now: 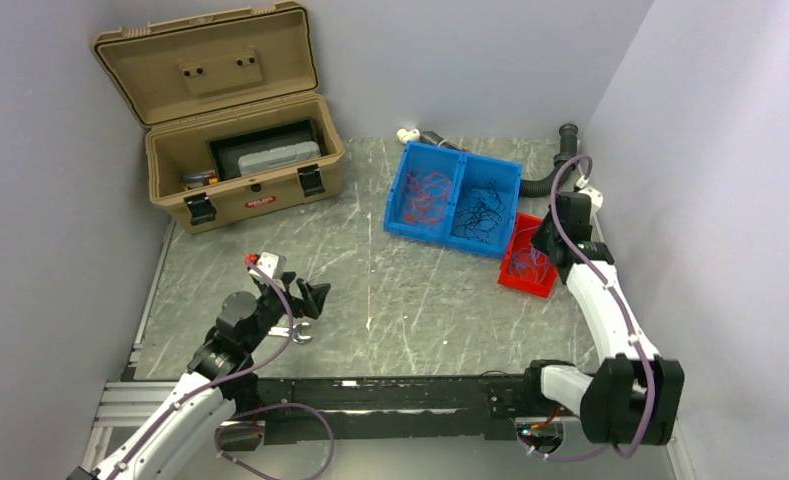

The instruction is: Untangle the cables

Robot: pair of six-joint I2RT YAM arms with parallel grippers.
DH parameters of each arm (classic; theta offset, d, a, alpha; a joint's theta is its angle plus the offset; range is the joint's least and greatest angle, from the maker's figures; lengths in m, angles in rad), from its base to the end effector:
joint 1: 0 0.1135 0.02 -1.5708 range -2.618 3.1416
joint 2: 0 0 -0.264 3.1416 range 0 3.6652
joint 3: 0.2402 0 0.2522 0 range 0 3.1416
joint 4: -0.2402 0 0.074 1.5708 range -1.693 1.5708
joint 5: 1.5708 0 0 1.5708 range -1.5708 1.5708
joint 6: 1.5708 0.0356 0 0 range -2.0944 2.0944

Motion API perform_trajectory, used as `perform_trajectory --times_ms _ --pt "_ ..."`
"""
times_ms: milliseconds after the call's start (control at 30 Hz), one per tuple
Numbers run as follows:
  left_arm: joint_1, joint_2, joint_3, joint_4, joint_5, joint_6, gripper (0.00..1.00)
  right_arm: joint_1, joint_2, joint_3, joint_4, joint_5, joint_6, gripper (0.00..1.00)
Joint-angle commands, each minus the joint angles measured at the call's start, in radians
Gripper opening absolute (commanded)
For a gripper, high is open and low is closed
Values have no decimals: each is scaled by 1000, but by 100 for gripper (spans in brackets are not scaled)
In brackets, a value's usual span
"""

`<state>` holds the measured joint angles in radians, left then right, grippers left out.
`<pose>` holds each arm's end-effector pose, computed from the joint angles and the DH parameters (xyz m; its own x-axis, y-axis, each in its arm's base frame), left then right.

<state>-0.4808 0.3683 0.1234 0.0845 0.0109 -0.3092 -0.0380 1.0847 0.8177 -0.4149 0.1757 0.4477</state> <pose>0.1187 -0.0624 0.1899 -0.2785 -0.1979 -0.9398 0.4065 0.8623 -0.3020 0.2330 -0.0151 0.2714 -0.4928 0.4453 -0.7476 0.4286 0.8719 0.2368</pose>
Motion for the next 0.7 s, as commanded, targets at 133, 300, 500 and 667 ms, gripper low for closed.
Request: perform_trajectory --times_ms 133,300,500,667 --pt "3 16 29 5 16 2 99 -31 169 101 20 109 63 100" --pt "3 30 32 13 22 0 99 -32 71 130 -2 74 40 100" --pt "2 59 70 -7 21 -10 99 -30 -87 102 49 -206 -6 100" --pt "2 14 43 9 0 -4 99 -12 -279 -111 284 -510 5 100"
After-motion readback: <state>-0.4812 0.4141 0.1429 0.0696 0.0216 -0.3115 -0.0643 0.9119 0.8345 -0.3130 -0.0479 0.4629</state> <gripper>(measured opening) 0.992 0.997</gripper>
